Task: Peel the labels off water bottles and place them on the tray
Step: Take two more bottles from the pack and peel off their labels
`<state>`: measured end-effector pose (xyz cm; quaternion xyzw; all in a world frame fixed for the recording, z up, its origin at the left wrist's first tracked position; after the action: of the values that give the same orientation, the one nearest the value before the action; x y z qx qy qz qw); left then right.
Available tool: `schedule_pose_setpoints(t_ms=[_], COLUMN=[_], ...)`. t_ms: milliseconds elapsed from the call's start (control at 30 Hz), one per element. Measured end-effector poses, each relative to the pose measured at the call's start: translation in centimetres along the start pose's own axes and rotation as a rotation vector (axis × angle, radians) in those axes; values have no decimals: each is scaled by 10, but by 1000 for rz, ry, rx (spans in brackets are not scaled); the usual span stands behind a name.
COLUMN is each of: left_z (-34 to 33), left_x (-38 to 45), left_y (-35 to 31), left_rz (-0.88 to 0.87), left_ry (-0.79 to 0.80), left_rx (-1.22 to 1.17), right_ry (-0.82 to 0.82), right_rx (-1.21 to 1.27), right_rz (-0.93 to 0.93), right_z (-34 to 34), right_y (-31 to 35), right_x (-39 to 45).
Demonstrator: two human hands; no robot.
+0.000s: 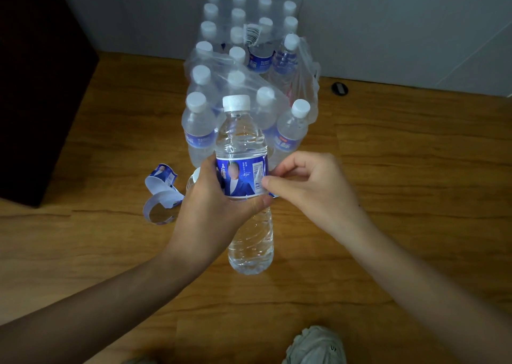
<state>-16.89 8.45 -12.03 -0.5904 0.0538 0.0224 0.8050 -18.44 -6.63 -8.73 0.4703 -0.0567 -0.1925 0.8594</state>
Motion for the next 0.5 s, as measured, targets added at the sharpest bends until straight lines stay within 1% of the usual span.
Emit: schedule_pose_setpoints(t_ms=[100,333,400,500], left_z=[1,4,6,8], left_x=[-1,0,1,2], left_y=[-5,-11,-11,-8], left_rz=[-37,-70,-70,-49], left_ry=[-15,-51,-64,-67], left_rx=[26,84,78,65], right_ry=[14,-60,-65,-60], right_rx=[-31,-132,-144,-134], right_rz=[31,156,192,193], right_z=[-3,-3,-6,-9], right_y=[2,14,17,16], right_x=[-3,-2,-2,-3])
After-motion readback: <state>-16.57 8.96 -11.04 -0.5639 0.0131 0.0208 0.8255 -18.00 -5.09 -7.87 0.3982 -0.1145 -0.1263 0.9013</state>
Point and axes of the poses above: each hand's wrist, its own x-axis towards the middle knuckle, its own z-axis out of the back of the hand, y = z × x, the point moved 8 cm from there along x, towards the middle knuckle, and after that the axes turned 12 degrees about -y, right-handed, at the moved point
